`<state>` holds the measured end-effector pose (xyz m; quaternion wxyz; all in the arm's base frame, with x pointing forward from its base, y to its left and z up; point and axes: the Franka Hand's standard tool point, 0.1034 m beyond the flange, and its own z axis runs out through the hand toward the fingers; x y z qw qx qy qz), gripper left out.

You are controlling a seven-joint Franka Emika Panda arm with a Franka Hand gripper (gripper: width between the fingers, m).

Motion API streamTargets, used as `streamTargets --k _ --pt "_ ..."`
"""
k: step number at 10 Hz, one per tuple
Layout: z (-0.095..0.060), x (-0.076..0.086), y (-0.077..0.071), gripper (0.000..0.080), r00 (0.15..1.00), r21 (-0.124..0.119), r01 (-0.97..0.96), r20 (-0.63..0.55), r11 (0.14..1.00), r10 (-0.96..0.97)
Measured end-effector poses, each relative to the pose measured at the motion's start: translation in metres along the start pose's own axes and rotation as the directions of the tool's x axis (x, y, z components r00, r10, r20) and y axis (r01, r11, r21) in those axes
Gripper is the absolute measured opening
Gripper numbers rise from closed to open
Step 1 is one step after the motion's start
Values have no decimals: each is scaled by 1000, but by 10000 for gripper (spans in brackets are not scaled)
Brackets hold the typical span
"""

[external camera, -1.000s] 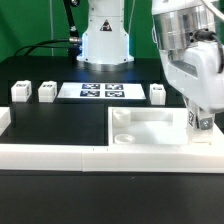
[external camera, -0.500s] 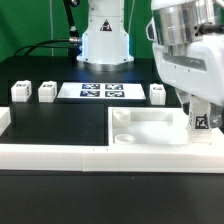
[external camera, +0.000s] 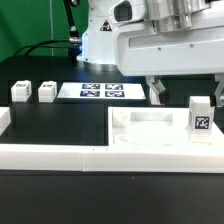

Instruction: Assemble square table

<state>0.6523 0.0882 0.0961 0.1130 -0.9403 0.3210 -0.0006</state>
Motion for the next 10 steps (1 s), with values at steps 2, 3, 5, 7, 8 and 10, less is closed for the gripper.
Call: streamTargets --k 2,3,5,7,8,10 --pt "-4 -11 -15 649 934 -114 357 16 927 -357" --pt "-4 -15 -19 649 869 -133 493 37 860 -493" --pt "8 -16 -8 649 688 -130 725 95 677 -719" --pt "16 -18 -5 649 697 -132 716 82 685 -712" --pt "22 -21 -4 649 695 -132 718 80 683 -715" --pt "26 -22 -4 649 714 -129 699 71 703 -697"
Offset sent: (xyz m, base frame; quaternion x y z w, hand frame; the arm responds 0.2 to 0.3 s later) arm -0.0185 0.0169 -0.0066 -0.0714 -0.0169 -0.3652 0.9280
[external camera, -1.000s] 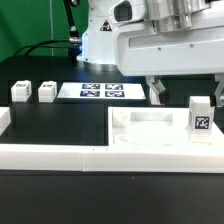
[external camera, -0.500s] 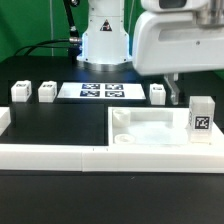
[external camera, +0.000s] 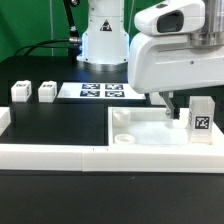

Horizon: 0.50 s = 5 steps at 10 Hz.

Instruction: Assemble square table

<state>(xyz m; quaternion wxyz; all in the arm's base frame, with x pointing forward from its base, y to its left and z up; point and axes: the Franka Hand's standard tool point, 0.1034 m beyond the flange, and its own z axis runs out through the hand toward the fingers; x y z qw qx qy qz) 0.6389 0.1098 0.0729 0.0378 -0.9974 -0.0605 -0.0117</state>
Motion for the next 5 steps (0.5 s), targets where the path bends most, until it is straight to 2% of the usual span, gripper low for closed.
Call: streamTargets --k 2,5 --pt "6 -7 -1 649 999 11 -40 -10 999 40" --pt "8 -9 -1 627 997 10 -79 -5 997 79"
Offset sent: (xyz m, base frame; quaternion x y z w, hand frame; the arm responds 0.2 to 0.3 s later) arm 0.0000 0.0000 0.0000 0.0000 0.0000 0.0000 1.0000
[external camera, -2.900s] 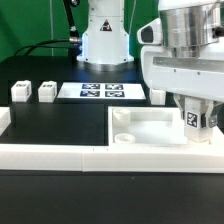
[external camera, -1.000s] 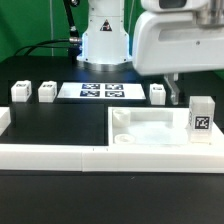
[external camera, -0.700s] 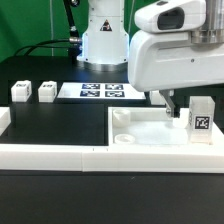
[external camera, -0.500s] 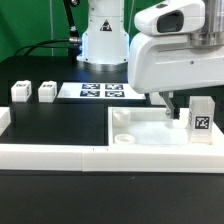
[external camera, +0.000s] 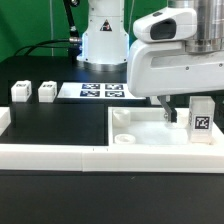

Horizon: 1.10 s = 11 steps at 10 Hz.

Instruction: Assemble square table

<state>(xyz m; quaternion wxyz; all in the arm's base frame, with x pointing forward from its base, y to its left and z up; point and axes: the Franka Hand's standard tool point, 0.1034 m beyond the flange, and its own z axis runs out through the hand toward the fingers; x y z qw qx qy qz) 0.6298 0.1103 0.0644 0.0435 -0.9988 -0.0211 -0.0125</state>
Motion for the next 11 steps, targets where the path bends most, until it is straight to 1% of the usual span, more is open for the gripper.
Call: streamTargets --k 1,3,4,5,6,7,8,9,10,11 --pt "0 0 0 627 1000 0 -13 1 1000 13" --pt "1 0 0 283 1000 0 -17 1 1000 17" --pt "1 0 -1 288 991 2 -130 2 991 130" --pt "1 0 -1 288 984 3 -176 2 984 176" --pt "1 -1 -2 288 957 10 -290 5 957 290" --pt "2 -1 -2 288 938 10 -348 5 937 348" --pt "2 2 -4 288 880 20 -473 -33 881 473" --pt "2 0 -5 288 802 32 -594 -55 804 595" --pt "3 -1 -6 288 698 38 -713 -58 700 714" --pt "3 -1 -4 288 603 53 -795 -47 605 796"
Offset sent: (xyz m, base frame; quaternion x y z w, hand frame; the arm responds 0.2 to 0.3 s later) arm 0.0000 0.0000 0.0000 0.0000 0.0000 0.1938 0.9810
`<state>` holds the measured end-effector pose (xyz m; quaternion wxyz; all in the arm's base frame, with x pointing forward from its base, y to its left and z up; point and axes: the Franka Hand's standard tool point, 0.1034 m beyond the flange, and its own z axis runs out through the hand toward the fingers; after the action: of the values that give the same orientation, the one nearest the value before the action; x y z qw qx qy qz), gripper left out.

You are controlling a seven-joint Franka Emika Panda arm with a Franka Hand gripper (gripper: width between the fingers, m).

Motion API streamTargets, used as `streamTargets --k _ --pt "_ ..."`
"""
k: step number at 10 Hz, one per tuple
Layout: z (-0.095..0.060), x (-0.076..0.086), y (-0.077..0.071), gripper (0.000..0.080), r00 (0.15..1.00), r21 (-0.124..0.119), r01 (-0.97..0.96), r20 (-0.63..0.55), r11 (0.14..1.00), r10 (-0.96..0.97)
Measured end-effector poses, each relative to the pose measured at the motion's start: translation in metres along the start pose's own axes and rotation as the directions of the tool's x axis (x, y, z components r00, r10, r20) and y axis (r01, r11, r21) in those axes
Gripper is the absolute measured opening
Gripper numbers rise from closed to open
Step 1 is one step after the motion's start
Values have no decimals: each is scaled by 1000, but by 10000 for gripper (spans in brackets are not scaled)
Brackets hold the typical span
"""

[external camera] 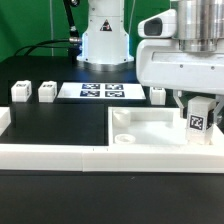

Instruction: Assemble square table

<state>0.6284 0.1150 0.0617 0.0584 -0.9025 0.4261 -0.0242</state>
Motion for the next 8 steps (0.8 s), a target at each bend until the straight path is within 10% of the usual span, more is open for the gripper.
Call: streamTargets --k 2,8 --pt "1 0 1 290 949 29 -312 64 950 310" --pt "2 -3 -1 290 770 6 -634 98 774 630"
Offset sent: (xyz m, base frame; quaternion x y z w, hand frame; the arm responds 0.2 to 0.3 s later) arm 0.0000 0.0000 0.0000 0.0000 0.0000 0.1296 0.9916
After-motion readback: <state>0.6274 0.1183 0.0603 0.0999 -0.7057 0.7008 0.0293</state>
